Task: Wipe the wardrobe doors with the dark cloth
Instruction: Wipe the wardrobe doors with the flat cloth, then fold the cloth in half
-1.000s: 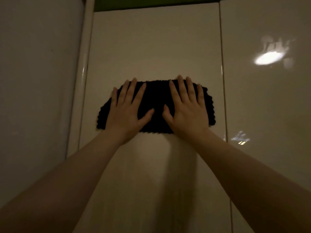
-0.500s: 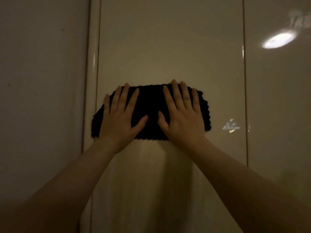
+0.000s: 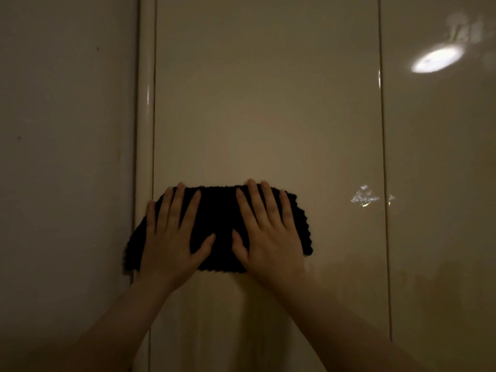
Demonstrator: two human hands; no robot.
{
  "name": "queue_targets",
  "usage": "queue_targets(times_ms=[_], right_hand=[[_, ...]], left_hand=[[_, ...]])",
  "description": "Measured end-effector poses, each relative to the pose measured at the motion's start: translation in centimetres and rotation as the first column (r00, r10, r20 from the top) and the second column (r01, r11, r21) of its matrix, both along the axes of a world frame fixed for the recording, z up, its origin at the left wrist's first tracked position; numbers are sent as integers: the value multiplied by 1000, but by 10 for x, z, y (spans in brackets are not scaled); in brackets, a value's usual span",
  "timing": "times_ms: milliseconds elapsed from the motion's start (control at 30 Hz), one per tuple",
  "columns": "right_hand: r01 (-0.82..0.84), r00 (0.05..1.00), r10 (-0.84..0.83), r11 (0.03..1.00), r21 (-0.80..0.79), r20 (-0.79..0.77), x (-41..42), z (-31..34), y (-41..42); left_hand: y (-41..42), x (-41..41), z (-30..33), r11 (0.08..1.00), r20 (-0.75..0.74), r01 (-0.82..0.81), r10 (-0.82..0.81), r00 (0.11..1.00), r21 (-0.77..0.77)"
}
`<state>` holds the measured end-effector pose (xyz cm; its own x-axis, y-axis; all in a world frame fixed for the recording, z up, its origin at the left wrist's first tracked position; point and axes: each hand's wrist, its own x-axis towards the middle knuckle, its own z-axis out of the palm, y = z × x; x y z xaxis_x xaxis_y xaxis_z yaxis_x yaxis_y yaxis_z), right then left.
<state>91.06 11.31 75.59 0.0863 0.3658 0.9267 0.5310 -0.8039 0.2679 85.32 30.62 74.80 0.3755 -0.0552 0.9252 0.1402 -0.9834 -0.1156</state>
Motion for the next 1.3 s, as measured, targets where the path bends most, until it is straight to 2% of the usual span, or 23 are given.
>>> queue_targets(times_ms=[200, 433, 533, 600, 667, 700, 767, 833, 900, 1000, 1100, 1167, 1300], right_hand=[[-11, 1000, 11, 999, -34, 10, -2, -32, 6], [-96, 995, 99, 988, -123, 17, -2, -43, 1], [-213, 976, 209, 973, -87, -54, -14, -35, -6], [-297, 944, 294, 955, 5, -150, -26, -27, -14], [-403, 856, 429, 903, 147, -288, -39, -16, -23], [-470, 765, 520, 854, 222, -380, -47, -9, -30], [-585, 459, 714, 691, 425, -529, -65, 8, -45], [-560, 172, 794, 565, 606, -582, -79, 20, -62], [-510, 50, 810, 524, 682, -585, -85, 27, -75], [-445, 9, 803, 537, 717, -596, -89, 36, -90], [-373, 29, 765, 605, 703, -643, -97, 47, -97], [-347, 71, 720, 667, 659, -691, -102, 51, -99], [-361, 71, 674, 705, 611, -735, -106, 50, -99]], left_hand=[[9, -4, -30, 999, -42, 31, -30, 999, 18], [-1, -15, -39, 979, -27, 202, -202, 979, 12], [-9, -26, -28, 976, 10, 216, -216, 976, 14], [-23, -36, -13, 976, 57, 213, -211, 976, -39], [-42, -46, 8, 967, 102, 240, -232, 967, -82], [-51, -50, 21, 959, 104, 276, -270, 957, -59], [-65, -54, 45, 929, 12, 369, -369, 929, 28], [-77, -58, 66, 878, -154, 478, -476, 866, -25], [-87, -61, 78, 814, -280, 542, -580, 765, -208], [-100, -72, 87, 721, -295, 577, -687, 664, -383], [-103, -83, 88, 561, -224, 597, -808, 545, -573], [-103, -86, 86, 543, -204, 573, -810, 549, -614], [-104, -87, 81, 556, -149, 530, -767, 624, -640]])
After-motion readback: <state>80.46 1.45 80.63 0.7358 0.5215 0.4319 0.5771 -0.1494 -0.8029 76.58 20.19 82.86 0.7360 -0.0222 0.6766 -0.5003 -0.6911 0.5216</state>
